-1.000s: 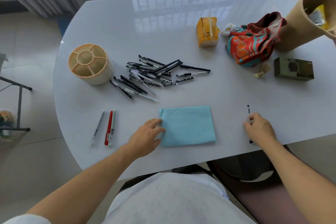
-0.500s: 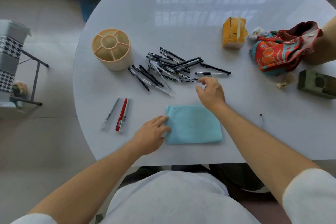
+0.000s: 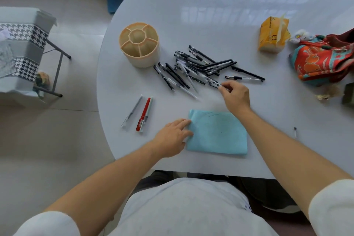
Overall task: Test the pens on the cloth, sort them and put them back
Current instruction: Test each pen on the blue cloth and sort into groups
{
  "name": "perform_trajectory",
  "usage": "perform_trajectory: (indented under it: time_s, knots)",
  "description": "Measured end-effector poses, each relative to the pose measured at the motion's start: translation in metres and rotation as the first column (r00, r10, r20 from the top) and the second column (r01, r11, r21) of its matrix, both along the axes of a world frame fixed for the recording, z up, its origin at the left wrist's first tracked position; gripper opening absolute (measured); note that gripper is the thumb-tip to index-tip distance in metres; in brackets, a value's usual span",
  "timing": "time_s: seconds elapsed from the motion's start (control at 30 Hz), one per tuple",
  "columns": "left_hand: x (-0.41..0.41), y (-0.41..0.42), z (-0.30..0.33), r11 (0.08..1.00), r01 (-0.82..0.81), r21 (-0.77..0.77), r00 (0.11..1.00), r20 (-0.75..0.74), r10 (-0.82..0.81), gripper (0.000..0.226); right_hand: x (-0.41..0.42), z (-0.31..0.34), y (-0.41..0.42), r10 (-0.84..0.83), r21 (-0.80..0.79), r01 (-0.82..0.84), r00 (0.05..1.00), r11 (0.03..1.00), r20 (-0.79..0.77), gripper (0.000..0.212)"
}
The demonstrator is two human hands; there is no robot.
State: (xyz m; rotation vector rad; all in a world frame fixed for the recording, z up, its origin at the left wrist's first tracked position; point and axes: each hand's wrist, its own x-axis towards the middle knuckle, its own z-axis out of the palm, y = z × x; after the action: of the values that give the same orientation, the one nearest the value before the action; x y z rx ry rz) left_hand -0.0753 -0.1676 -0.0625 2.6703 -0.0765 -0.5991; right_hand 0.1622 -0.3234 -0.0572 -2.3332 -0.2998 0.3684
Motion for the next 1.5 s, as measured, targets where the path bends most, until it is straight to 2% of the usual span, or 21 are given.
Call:
perform_trajectory:
  time_s: [0.1,0.17,0.23,0.3,0.4,0.53,0.63,0.77,0.9,1.0,1.03,1.13,1.27,1.37,1.5]
  knots:
    - [0.005,-0.003,0.004,1.000,-0.008,-0.006,1.000,0.030,0.008,0.040,-0.019,0.018,-0.030,-0.114,0.254,0.162,0.975,0.954,-0.193,0.002]
    - [0.009,-0.005,0.006,0.993,-0.079,-0.085,0.995,0.050,0.084,0.035,-0.036,0.030,-0.053,-0.132,0.360,0.256,0.933,0.897,-0.333,0.005]
    - [0.013,-0.005,0.010,0.945,-0.240,-0.222,0.966,0.039,0.255,0.027,-0.057,0.040,-0.075,-0.090,0.405,0.280,0.899,0.870,-0.428,0.008]
    - [0.019,-0.007,0.017,0.870,-0.365,-0.331,0.928,-0.050,0.370,0.025,-0.078,0.048,-0.091,-0.029,0.424,0.269,0.869,0.865,-0.494,0.010]
    - [0.032,-0.013,0.029,0.835,-0.366,-0.412,0.931,-0.148,0.334,0.034,-0.105,0.049,-0.101,0.010,0.411,0.258,0.837,0.874,-0.547,0.013]
    - [0.042,-0.021,0.034,0.911,-0.199,-0.361,0.979,-0.111,0.170,0.017,-0.119,0.047,-0.103,-0.028,0.460,0.363,0.808,0.811,-0.588,0.019]
    - [0.046,-0.029,0.036,0.940,-0.123,-0.318,0.989,-0.118,0.089,0.021,-0.124,0.047,-0.096,0.017,0.517,0.461,0.735,0.721,-0.678,0.011]
    - [0.046,-0.038,0.033,0.968,-0.037,-0.247,0.995,-0.098,0.013,0.024,-0.126,0.047,-0.084,0.057,0.464,0.349,0.748,0.814,-0.661,0.018]
    - [0.058,-0.043,0.033,0.968,-0.091,-0.235,0.995,-0.056,0.080,0.026,-0.117,0.048,-0.074,-0.077,0.426,0.455,0.749,0.782,-0.658,0.022]
    - [0.063,-0.035,0.026,0.986,-0.117,-0.123,0.992,-0.053,0.111,0.026,-0.098,0.042,-0.079,-0.321,0.348,0.684,0.651,0.641,-0.688,0.026]
    - [0.060,-0.028,0.022,0.987,-0.137,-0.088,0.989,-0.063,0.132,0.027,-0.088,0.040,-0.087,-0.372,0.338,0.711,0.641,0.617,-0.672,0.027]
    - [0.052,-0.015,0.015,0.989,-0.134,-0.054,0.991,-0.016,0.134,0.029,-0.070,0.033,-0.105,-0.342,0.343,0.612,0.730,0.713,-0.592,0.020]
    - [0.057,-0.031,0.009,0.989,0.020,-0.143,0.989,0.148,0.001,0.031,-0.074,0.021,-0.087,-0.211,0.336,0.403,0.849,0.851,-0.484,0.011]
    - [0.056,-0.041,0.002,0.993,0.062,-0.097,0.993,0.109,-0.052,0.034,-0.080,0.009,-0.072,-0.183,0.235,0.274,0.920,0.932,-0.347,0.011]
    - [0.049,-0.040,-0.003,0.994,0.063,-0.086,0.991,0.121,-0.052,0.034,-0.088,-0.002,-0.069,-0.044,0.043,0.051,0.988,0.998,-0.146,0.009]
